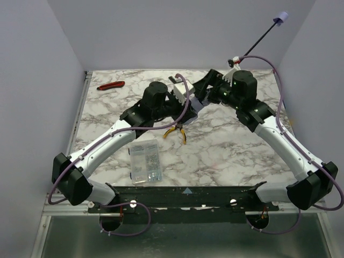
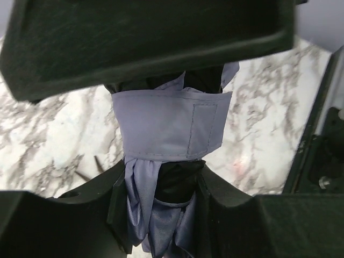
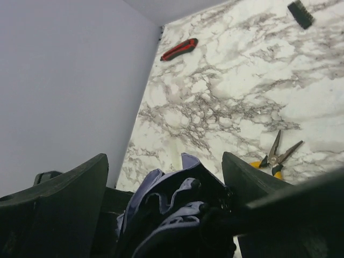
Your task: Open the umbrella
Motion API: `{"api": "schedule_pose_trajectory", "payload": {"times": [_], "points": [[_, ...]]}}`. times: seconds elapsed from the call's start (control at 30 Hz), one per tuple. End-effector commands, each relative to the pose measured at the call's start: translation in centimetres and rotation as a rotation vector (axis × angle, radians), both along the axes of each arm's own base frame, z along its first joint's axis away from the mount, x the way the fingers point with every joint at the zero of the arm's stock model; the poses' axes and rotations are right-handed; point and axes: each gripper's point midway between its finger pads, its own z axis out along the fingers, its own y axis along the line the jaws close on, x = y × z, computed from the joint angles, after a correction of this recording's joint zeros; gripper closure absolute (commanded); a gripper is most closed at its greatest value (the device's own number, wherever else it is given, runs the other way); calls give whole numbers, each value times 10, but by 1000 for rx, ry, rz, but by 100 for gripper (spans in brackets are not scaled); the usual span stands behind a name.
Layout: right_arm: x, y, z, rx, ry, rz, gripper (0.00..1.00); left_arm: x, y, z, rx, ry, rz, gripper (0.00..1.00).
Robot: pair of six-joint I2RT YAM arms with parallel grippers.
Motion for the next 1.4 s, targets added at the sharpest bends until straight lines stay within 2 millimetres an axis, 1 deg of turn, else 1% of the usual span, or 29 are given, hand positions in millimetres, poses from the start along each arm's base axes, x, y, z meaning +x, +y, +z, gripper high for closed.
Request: {"api": "schedule_pose_trajectory", "payload": {"times": [0.0, 0.1, 0.13, 0.27, 0.33, 0.4, 0.47, 0.5, 0.53, 0.57, 0.6, 0.63, 0.67, 0.7, 0.73, 0.8, 0.87, 0.9, 0.97, 1.03, 1.1, 1.23, 1.37], "points": [[-4, -3, 42, 25, -175, 26, 13, -19, 1, 61, -273, 56, -90, 100], [-7, 1, 46, 33, -198, 60, 14, -18, 4, 66, -318, 97, -89, 100], [-8, 4, 46, 39, -202, 79, 15, -18, 4, 71, -344, 96, -97, 100], [-16, 16, 47, 66, -214, 161, 23, -21, 5, 74, -381, 120, -125, 100], [-16, 18, 45, 71, -207, 173, 30, -28, 5, 77, -403, 128, -157, 100], [-16, 20, 43, 72, -203, 178, 40, -32, 6, 79, -422, 140, -169, 100], [-15, 21, 43, 74, -205, 187, 55, -35, 7, 80, -439, 156, -180, 100], [-16, 22, 43, 72, -211, 195, 63, -35, 8, 80, -441, 160, -181, 96], [-16, 23, 45, 69, -219, 203, 71, -34, 9, 79, -432, 159, -173, 88], [-16, 23, 45, 59, -229, 207, 83, -31, 11, 79, -416, 143, -154, 79], [-14, 21, 46, 49, -234, 192, 92, -29, 13, 77, -393, 133, -135, 70], [-11, 18, 44, 40, -231, 171, 99, -25, 17, 78, -373, 100, -105, 63], [-8, 13, 44, 29, -234, 140, 100, -18, 24, 77, -348, 64, -56, 53], [-5, 9, 42, 17, -232, 110, 100, -15, 29, 79, -318, 20, -17, 47], [-2, 5, 39, 5, -220, 77, 100, -6, 38, 79, -271, -52, 45, 41], [3, -3, 30, -15, -186, 22, 100, 6, 52, 83, -184, -203, 144, 38], [7, -10, 16, -30, -143, -28, 100, 13, 60, 87, -96, -351, 194, 37], [8, -12, 10, -34, -121, -46, 100, 12, 61, 90, -71, -410, 198, 37], [8, -14, -1, -33, -85, -61, 100, 9, 59, 90, -17, -498, 170, 37], [6, -11, -5, -19, -63, -49, 100, 3, 51, 90, 27, -574, 120, 38], [5, -8, -7, -3, -43, -39, 100, -8, 40, 87, 47, -617, 49, 39], [1, 0, -3, 28, -45, 2, 100, -27, 22, 76, 54, -636, -72, 41], [-3, 5, 4, 53, -53, 39, 100, -35, 10, 63, 70, -600, -140, 42]]}}
